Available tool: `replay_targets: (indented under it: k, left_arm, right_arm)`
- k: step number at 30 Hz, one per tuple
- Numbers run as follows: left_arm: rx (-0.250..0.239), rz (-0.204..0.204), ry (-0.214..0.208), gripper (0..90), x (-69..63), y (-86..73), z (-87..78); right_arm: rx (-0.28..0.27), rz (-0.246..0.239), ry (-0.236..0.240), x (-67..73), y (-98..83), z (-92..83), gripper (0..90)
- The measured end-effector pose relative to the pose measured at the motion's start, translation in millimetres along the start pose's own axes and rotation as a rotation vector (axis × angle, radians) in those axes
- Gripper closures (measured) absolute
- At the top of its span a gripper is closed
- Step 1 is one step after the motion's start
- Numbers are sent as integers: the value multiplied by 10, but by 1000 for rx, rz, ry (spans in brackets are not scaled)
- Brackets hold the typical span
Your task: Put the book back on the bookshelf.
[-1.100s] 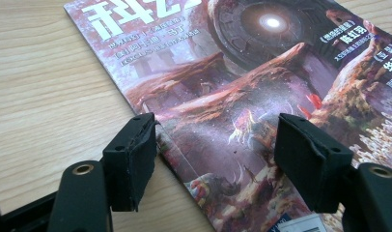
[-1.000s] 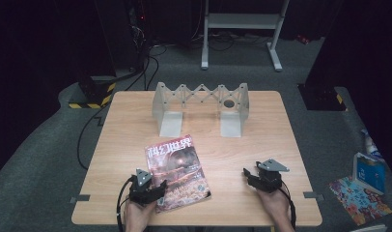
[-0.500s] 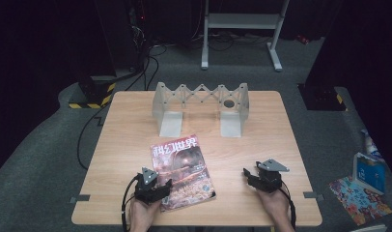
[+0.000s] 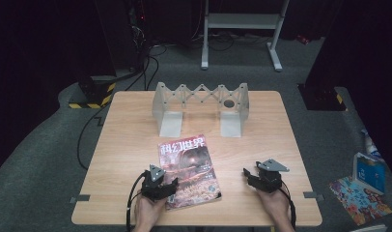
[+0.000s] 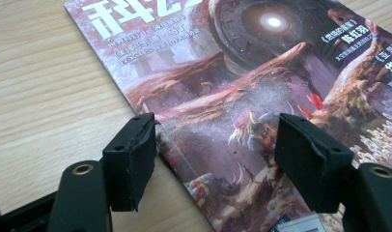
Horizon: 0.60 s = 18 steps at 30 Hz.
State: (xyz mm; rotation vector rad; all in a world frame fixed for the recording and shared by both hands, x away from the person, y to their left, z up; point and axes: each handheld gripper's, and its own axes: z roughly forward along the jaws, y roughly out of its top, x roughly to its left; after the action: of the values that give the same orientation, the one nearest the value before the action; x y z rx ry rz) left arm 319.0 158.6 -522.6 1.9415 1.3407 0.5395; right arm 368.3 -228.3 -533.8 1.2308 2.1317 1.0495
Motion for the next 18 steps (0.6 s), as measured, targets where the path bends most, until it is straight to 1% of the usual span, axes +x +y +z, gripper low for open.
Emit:
replay_targets:
  k: [3, 7, 9, 11, 18]
  left_arm:
    - [-1, 7, -8, 315, -16, 15, 21]
    - [9, 22, -15, 315, -33, 48, 44]
    - [10, 19, -20, 315, -49, 59, 58]
    - [14, 27, -25, 315, -59, 71, 66]
    - [7, 41, -41, 314, -84, 93, 103]
  right_arm:
    - [0, 0, 0, 0, 0, 0, 376]
    - [0, 0, 0, 0, 0, 0, 376]
    - [0, 0, 0, 0, 0, 0, 376]
    - [0, 0, 0, 0, 0, 0, 376]
    - [0, 0, 0, 0, 0, 0, 376]
